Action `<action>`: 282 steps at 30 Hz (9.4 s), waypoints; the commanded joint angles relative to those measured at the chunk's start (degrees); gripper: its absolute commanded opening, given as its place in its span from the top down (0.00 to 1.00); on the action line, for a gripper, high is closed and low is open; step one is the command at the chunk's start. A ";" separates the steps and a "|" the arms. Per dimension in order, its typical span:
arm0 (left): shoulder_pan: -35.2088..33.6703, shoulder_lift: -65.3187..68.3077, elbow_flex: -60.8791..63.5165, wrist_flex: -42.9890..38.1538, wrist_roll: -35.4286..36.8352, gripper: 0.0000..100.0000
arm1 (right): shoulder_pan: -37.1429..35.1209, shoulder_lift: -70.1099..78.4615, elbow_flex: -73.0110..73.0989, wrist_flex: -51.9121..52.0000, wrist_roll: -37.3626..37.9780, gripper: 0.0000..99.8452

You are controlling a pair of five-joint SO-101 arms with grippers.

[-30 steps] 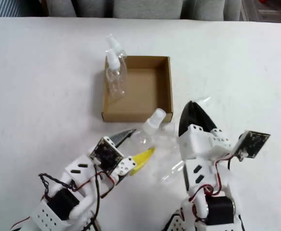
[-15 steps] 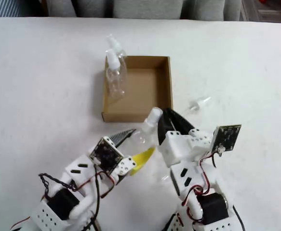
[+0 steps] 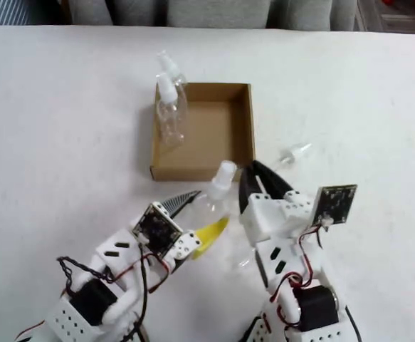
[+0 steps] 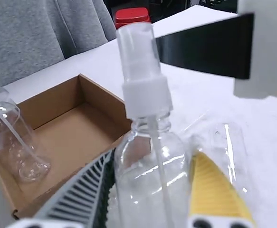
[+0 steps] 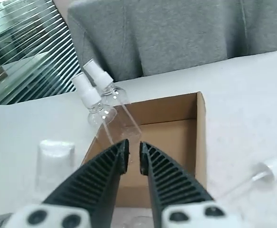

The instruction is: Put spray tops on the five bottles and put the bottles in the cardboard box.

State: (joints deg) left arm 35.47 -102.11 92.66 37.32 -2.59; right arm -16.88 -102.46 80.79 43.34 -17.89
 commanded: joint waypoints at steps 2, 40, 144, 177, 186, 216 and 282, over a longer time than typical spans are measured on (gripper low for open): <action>-7.78 0.40 -0.62 -9.93 0.09 0.98 | 2.77 -0.57 -0.88 0.04 0.79 0.98; -21.67 42.33 -9.76 -56.00 9.05 0.98 | 2.86 -0.40 0.53 0.22 0.79 0.98; -26.59 110.73 -18.99 -102.07 8.62 0.78 | 2.33 -0.57 4.57 -0.13 6.86 0.98; -26.68 110.37 -18.99 -102.07 8.44 0.98 | 2.33 -0.57 4.57 -0.22 6.86 0.98; -27.38 110.81 -18.55 -108.22 8.62 0.94 | 2.33 -0.57 4.57 -0.22 6.86 0.98; -25.45 129.71 -27.87 -128.97 8.62 0.98 | 2.33 -0.57 4.57 -0.22 6.86 0.98; -29.05 124.09 -16.53 -126.24 9.05 0.61 | 2.42 -0.57 4.57 -0.31 6.86 0.98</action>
State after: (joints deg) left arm 7.34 26.24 74.29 -88.92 5.93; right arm -14.68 -102.64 85.89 43.34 -11.65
